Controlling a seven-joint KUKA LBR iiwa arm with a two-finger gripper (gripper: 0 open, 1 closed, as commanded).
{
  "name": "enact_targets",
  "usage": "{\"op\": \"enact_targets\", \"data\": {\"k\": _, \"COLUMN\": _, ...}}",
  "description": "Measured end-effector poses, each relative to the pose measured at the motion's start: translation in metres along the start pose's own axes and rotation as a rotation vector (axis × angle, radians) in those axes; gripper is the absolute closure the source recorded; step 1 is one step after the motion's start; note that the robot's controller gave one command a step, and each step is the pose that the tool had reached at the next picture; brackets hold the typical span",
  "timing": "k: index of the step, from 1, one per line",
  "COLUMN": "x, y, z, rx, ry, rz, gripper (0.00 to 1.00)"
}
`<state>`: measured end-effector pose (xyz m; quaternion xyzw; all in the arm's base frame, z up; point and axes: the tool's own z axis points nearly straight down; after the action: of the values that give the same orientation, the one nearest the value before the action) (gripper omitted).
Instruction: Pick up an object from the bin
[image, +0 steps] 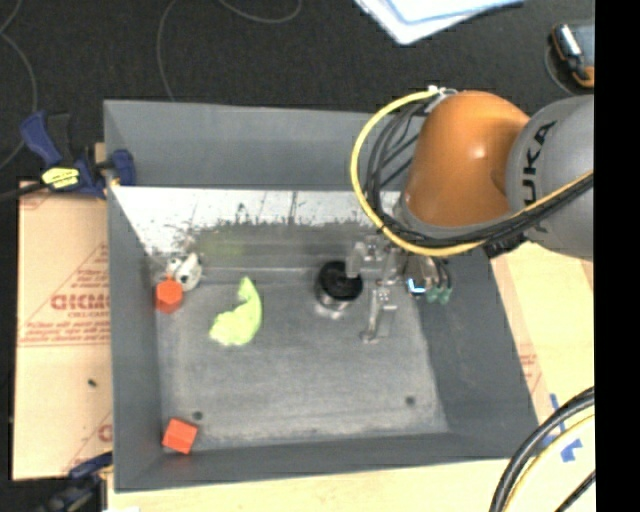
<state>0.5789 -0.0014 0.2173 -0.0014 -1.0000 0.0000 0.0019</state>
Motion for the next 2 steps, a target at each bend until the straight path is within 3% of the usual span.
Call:
{"op": "enact_targets", "data": {"k": 1, "x": 0.000, "y": 0.000, "z": -0.002, "rx": 0.000, "ry": -0.002, "rz": 0.000, "gripper": 0.00}}
{"op": "enact_targets", "data": {"k": 2, "x": 0.048, "y": -0.036, "z": 0.069, "rx": 0.001, "ry": -0.006, "rz": -0.185, "gripper": 0.00}}
